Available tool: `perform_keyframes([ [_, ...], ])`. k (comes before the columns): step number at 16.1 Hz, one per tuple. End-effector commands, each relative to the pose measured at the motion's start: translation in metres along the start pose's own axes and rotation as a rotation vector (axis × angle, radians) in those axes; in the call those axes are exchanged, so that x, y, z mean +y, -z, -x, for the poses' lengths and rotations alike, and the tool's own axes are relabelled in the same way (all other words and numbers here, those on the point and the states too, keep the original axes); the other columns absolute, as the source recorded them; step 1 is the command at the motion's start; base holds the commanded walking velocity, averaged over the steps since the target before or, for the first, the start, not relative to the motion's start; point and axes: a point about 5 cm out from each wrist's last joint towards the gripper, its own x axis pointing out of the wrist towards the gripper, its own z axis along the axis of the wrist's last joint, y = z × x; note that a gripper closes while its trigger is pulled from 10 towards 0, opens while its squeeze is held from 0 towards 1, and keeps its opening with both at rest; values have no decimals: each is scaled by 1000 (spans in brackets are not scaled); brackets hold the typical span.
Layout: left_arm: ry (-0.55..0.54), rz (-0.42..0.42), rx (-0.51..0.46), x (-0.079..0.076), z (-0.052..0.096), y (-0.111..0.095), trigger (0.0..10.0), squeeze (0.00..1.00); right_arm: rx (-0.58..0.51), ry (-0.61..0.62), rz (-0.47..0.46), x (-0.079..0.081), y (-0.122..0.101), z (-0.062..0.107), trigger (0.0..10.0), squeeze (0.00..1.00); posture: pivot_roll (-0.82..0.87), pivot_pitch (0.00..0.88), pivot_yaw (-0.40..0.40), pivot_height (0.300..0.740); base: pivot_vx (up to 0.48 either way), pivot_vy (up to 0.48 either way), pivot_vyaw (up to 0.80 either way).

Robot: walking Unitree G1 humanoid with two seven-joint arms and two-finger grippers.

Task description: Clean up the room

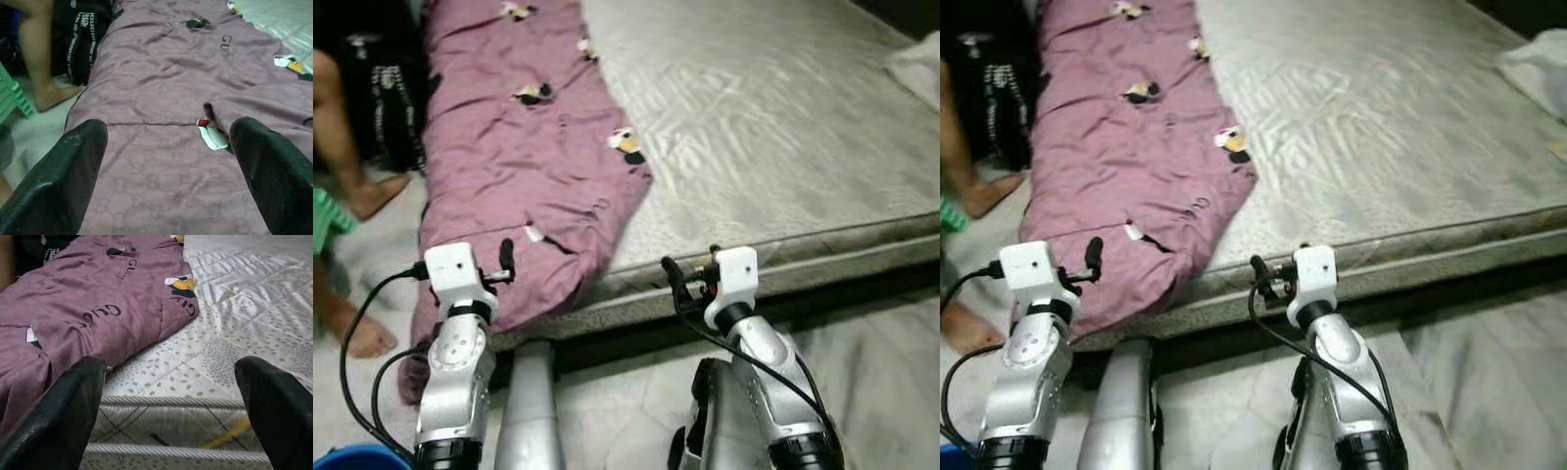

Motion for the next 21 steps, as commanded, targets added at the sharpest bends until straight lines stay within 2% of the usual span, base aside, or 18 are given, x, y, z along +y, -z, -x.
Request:
perform_keyframes([
  [1,18,6,-5,-4,0,-3,10000,0,3,11,1,-4,0,3,10000,0,-13,91,-30,549,0,0,0],
  [5,51,14,-21,-6,-1,-5,10000,0,10,17,-1,-4,1,2,10000,0,-15,90,-28,549,0,0,0],
  [16,64,2,-5,-8,-1,-2,10000,0,16,12,12,-4,2,3,10000,0,-18,85,-27,549,286,0,0],
  [21,67,27,-10,-10,2,-2,10000,0,18,18,11,-5,2,4,10000,0,-19,95,-26,549,295,0,0],
])
